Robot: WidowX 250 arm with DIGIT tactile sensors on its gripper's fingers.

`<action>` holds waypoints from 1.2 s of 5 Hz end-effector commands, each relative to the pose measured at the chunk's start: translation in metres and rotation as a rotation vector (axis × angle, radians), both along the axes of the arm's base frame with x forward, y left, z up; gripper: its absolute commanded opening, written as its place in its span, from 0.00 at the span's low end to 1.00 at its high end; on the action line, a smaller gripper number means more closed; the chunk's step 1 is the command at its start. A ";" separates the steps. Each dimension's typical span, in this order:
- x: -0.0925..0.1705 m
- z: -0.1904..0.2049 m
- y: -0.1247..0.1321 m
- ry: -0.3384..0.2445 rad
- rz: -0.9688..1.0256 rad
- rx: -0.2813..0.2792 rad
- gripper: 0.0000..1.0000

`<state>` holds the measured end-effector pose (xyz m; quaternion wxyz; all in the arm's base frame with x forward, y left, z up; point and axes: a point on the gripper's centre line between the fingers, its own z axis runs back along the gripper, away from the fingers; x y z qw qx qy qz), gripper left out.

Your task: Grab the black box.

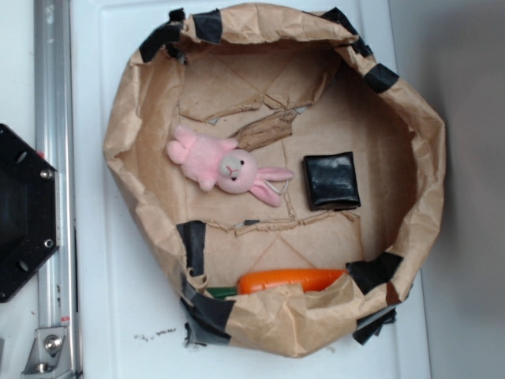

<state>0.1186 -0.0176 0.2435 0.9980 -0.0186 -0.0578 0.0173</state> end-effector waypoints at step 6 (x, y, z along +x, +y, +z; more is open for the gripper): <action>0.121 -0.062 0.045 -0.022 0.979 0.140 1.00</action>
